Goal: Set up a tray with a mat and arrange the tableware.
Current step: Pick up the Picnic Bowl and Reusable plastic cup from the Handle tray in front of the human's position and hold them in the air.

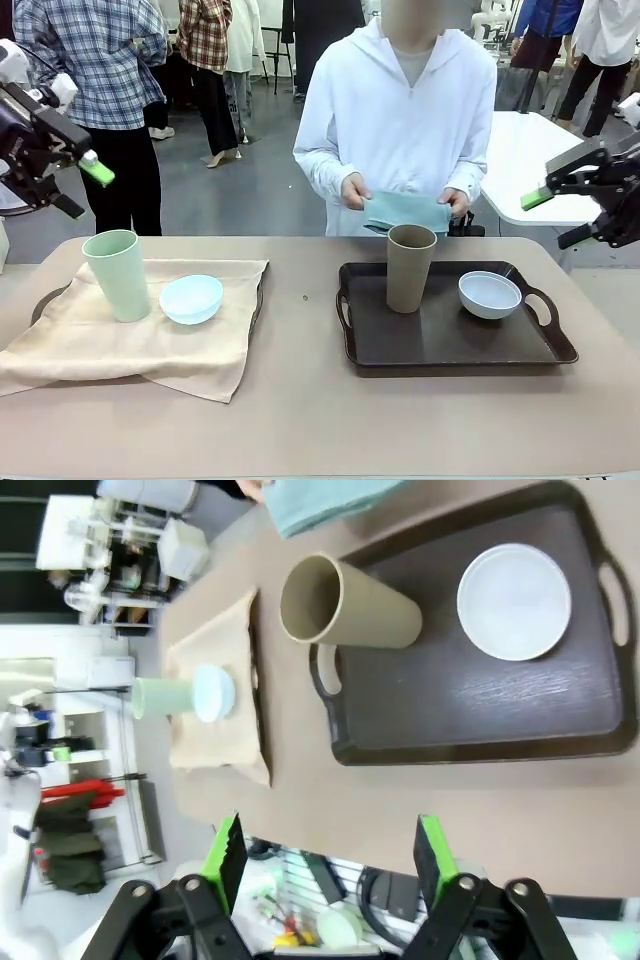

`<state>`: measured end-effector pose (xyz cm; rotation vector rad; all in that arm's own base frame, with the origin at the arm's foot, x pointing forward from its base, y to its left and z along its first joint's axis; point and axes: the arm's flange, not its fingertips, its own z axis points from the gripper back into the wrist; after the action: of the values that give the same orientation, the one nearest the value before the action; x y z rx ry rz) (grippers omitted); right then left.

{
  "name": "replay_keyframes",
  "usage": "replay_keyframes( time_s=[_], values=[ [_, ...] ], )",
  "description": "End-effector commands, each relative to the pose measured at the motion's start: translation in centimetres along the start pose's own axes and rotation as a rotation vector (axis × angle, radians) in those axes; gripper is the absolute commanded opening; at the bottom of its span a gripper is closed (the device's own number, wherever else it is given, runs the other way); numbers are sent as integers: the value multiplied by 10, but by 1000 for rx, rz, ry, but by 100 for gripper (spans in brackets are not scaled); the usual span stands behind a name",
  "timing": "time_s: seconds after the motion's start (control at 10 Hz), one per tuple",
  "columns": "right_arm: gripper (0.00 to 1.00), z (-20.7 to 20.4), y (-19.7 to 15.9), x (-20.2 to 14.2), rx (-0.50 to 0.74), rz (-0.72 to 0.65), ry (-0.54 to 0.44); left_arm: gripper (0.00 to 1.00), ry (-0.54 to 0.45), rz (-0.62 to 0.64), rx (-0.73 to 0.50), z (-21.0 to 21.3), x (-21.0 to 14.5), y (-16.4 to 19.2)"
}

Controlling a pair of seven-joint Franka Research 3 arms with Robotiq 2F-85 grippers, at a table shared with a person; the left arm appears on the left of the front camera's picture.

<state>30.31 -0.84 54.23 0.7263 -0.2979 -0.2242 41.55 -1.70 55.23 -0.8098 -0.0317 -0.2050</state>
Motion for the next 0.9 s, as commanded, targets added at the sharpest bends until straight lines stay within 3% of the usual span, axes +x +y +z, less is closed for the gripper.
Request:
replay_keyframes(
  time_s=[0.0, 0.2, 0.5, 0.8],
  values=[
    [87, 35, -41, 28, 156, -56, 74, 100, -106, 100, -210, 17, -17, 10],
    [87, 78, -87, 39, 237, -150, 52, 100, -157, 152, -339, 35, -37, 27],
    [87, 129, -154, 32, 359, -309, -41, 100, -193, 212, -431, 70, -51, 68],
    [87, 138, -187, 18, 421, -386, -88, 100, -237, 246, -467, 91, -62, 91]
  ],
)
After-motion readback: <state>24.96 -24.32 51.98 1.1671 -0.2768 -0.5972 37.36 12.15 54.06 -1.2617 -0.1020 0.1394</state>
